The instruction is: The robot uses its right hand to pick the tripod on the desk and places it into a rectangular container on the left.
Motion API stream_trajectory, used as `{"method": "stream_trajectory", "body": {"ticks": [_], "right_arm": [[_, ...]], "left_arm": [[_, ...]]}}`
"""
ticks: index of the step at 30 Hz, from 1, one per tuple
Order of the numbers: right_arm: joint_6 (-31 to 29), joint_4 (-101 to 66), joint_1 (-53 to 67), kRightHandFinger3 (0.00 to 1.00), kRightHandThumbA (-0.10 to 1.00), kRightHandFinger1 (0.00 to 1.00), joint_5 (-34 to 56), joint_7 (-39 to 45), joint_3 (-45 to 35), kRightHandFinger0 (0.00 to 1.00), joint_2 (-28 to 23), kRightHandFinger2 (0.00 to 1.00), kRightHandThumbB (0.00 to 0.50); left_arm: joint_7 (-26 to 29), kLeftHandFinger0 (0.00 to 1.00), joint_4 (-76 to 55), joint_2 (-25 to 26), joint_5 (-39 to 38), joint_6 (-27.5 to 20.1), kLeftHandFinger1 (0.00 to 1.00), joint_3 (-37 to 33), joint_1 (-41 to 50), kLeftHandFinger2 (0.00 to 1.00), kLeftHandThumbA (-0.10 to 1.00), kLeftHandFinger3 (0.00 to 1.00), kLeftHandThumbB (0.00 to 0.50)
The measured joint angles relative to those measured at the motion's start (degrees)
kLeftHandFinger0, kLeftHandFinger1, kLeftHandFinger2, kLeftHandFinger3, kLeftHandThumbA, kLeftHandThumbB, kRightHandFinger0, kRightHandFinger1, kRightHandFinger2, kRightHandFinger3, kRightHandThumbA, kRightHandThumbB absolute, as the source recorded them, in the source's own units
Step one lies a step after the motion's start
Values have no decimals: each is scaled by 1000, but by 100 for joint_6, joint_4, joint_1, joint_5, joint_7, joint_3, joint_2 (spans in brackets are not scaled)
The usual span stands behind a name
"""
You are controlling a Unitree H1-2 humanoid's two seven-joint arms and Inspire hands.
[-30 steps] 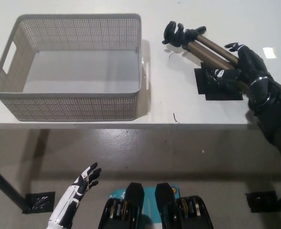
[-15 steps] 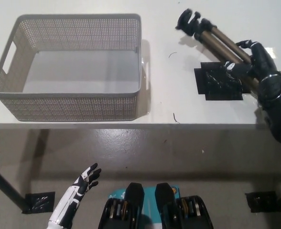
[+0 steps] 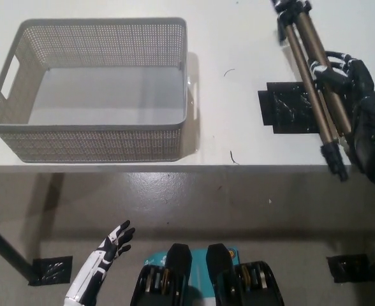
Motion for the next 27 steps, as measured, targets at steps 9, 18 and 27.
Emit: {"method": "stream_trajectory", "body": {"ticks": [9,18,27], "right_arm": [[348,-363,-478,823,-100,309,384,153,-56,0,156,747,177],[637,-975,-904,785,-100,315,618,258,68,0,280,726,178],[677,-2195,-1040,795,-100,427,451,480,1294,17,519,764,186]], "left_arm": [[0,1000,0,0,0,0,1000,0,55,1000,1000,1000,286],[-1,1000,-1,0,-1,0,1000,0,108,1000,1000,1000,272],[-30,1000,2,4,1,-3,1000,-32,167,1000,1000,1000,265]]}}
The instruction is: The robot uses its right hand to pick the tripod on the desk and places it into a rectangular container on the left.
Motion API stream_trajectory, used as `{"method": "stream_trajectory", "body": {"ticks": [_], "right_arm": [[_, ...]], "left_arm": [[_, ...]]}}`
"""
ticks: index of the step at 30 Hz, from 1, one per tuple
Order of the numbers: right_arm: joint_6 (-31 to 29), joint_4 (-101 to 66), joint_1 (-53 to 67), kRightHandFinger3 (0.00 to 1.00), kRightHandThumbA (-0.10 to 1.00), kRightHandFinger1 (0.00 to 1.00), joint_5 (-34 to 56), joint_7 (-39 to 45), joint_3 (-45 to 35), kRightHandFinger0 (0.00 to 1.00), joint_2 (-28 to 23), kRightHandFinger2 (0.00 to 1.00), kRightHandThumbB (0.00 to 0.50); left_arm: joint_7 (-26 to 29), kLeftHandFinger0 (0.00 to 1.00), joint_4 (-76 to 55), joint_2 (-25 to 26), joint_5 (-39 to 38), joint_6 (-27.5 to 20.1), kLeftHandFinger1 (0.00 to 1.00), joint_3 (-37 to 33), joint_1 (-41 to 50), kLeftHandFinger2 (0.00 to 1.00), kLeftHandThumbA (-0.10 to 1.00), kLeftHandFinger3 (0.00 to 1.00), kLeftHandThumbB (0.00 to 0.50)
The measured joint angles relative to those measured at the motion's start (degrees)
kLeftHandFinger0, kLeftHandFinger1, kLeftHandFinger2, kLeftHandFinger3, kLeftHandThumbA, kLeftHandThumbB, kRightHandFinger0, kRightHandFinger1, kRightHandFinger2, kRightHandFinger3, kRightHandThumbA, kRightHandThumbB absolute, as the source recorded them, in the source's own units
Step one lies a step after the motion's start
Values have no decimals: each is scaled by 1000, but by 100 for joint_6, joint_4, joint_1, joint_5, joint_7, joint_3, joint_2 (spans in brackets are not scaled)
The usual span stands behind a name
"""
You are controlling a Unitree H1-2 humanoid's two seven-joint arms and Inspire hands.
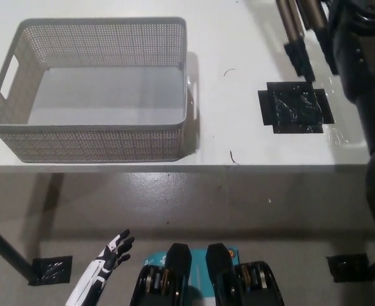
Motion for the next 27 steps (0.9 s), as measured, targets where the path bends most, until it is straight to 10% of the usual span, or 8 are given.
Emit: {"method": "stream_trajectory", "body": {"ticks": [9,24,25,26,27], "right_arm": [[146,-548,10,804,-100,402,-377,88,1150,0,572,782,146],[-187,241,58,712,-100,319,-1451,-48,2810,0,1207,637,173],[-253,348,60,871,75,375,-1564,-83,2985,32,1243,719,215],[-308,440,60,803,130,326,-1677,-128,3173,12,1269,628,214],[-363,534,62,1000,552,811,-1810,-170,3363,563,1297,1000,396]], "left_arm": [[-73,1000,18,8,-16,-26,1000,-47,-5,1000,1000,1000,183],[-159,1000,63,18,-71,-66,1000,-77,-48,1000,1000,1000,271],[-160,1000,63,18,-67,-66,1000,-80,-45,1000,1000,1000,278],[-162,1000,63,18,-65,-66,1000,-86,-45,1000,1000,1000,278],[-163,1000,59,18,-62,-66,1000,-93,-46,1000,1000,1000,275]]}}
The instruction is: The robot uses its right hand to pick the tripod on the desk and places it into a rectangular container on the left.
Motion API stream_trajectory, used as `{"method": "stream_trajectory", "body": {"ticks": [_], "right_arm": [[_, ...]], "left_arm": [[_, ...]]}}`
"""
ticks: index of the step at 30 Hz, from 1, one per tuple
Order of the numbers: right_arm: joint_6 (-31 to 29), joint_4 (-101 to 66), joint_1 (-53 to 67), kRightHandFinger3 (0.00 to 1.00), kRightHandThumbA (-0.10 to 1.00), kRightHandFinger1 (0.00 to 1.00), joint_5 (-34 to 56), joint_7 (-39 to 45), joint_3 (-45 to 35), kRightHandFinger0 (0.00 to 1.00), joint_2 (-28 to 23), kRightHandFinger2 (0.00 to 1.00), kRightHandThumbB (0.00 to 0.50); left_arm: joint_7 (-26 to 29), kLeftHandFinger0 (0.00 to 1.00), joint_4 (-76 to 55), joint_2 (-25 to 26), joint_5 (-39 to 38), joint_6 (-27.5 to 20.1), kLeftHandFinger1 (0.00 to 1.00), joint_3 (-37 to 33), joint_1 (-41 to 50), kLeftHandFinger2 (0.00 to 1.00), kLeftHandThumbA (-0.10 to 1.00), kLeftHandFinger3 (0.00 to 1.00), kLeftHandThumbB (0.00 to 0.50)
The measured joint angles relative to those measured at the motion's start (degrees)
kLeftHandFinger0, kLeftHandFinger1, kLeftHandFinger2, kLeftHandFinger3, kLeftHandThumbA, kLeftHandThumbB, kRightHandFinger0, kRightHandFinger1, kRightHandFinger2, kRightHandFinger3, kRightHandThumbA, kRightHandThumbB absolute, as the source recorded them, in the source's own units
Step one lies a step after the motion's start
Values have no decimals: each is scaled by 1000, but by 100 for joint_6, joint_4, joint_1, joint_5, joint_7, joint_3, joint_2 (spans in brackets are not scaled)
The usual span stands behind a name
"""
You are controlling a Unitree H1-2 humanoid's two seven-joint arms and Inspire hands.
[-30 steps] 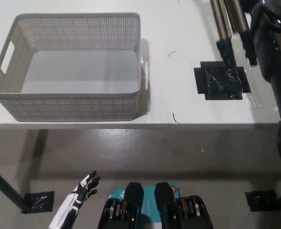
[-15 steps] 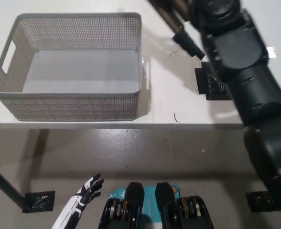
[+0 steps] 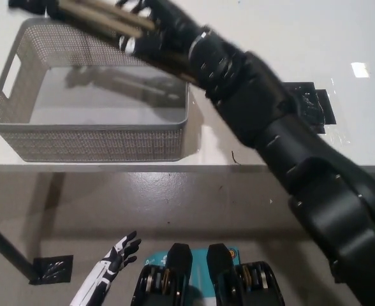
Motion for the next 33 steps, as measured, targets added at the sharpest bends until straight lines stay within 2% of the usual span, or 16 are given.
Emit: {"method": "stream_trajectory", "body": {"ticks": [1,2,4,6,9,11,14,21,24,25,26,28,29,30,32,33], "right_arm": [[-31,57,3,1000,662,1000,-103,0,159,968,20,1000,460],[-55,70,12,1000,743,1000,-180,12,262,1000,31,1000,484],[-115,70,10,1000,858,1000,-242,116,371,1000,28,1000,500],[-147,66,-19,1000,886,1000,-309,273,443,1000,4,1000,500],[-232,43,-80,1000,993,1000,-373,373,460,1000,-40,1000,500],[-270,3,-141,1000,1000,1000,-413,424,450,1000,-91,1000,500],[-284,-85,-201,1000,1000,1000,-427,488,410,1000,-148,1000,500],[-454,-145,-509,1000,1000,1000,-331,614,-105,1000,-235,1000,498],[-488,-552,-677,1000,1000,1000,-92,654,-713,1000,-323,1000,439],[-504,-671,-730,1000,1000,1000,-6,655,-933,1000,-355,1000,484],[-508,-844,-797,1000,1000,1000,120,657,-1180,1000,-396,1000,491],[-501,-1274,-828,1000,1000,1000,298,657,-1581,1000,-511,1000,445],[-490,-1499,-823,1000,1000,1000,373,662,-1737,1000,-574,1000,374],[-469,-1796,-801,1000,1000,1000,468,671,-1922,1000,-666,1000,356],[-435,-2276,-685,1000,1000,1000,563,682,-2141,1000,-813,1000,382],[-406,-2529,-566,1000,1000,1000,617,690,-2235,1000,-901,1000,362]], "left_arm": [[0,1000,-2,0,6,0,1000,-8,-2,1000,1000,1000,278],[-1,1000,-4,1,11,0,1000,-17,-3,1000,1000,1000,286],[-7,1000,-4,2,13,1,1000,-40,-15,1000,1000,1000,305],[-21,1000,-3,2,12,5,1000,-65,-48,1000,1000,1000,308],[-34,1000,-4,2,13,38,1000,-93,-100,1000,1000,1000,326],[-35,1000,-4,2,13,67,1000,-116,-135,1000,1000,1000,310],[-36,1000,4,2,11,72,1000,-138,-167,1000,1000,1000,329],[-40,1000,34,2,3,74,1000,-166,-181,1000,1000,1000,294],[-39,1000,53,1,17,72,1000,-172,-181,1000,1000,1000,298],[-37,1000,58,1,20,72,1000,-173,-184,1000,1000,1000,305],[-37,1000,65,1,24,72,1000,-173,-186,1000,1000,1000,306],[-36,1000,72,1,26,72,1000,-172,-189,1000,1000,1000,299],[-36,1000,74,1,26,73,1000,-170,-188,1000,1000,1000,309],[-36,1000,76,1,27,73,1000,-170,-186,1000,1000,1000,302],[-35,1000,77,1,27,73,1000,-170,-185,1000,1000,1000,299],[-35,1000,77,1,26,73,1000,-169,-185,1000,1000,1000,296]]}}
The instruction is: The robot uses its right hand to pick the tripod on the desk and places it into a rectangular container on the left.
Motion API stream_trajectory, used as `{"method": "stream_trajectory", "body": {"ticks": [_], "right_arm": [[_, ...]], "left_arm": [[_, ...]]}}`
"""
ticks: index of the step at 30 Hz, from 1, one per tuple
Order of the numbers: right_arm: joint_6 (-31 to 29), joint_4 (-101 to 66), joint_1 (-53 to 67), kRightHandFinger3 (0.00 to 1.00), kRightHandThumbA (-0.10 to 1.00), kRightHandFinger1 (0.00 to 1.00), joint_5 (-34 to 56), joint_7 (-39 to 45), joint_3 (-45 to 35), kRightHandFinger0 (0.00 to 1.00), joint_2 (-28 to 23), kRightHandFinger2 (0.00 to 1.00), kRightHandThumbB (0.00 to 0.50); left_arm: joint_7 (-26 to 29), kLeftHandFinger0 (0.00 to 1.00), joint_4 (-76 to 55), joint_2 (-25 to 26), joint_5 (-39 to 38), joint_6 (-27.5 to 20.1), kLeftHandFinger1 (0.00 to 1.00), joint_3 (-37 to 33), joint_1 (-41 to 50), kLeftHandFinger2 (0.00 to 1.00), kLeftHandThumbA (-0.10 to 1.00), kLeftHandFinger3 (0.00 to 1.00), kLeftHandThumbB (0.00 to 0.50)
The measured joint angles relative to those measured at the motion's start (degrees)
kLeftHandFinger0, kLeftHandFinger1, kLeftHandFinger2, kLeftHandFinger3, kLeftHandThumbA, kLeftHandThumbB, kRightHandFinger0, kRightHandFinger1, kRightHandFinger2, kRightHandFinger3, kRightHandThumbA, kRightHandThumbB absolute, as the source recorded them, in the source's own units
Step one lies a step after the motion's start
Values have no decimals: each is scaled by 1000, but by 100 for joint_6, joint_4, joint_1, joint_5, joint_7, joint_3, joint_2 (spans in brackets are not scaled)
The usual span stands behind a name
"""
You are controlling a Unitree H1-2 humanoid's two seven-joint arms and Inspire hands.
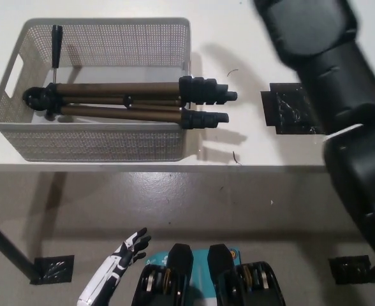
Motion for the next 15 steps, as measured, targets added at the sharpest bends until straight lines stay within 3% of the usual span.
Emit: {"method": "stream_trajectory", "body": {"ticks": [3,5,8,15], "right_arm": [[52,-583,352,1000,1000,1000,124,24,-219,1000,-170,1000,381],[106,-1131,843,1000,1000,1000,248,43,-444,1000,-339,1000,436],[192,-1758,1573,1000,1000,1000,448,61,-751,1000,-520,1000,430],[445,-3205,3868,1000,1000,1000,1114,65,-1520,1000,-846,1000,437]], "left_arm": [[0,1000,1,0,-1,0,1000,1,0,1000,1000,1000,281],[-1,1000,1,0,-3,0,1000,4,7,1000,1000,1000,272],[-1,1000,1,0,-4,1,1000,3,33,1000,1000,1000,249],[-1,1000,29,-1,-7,0,1000,0,129,1000,1000,1000,300]]}}
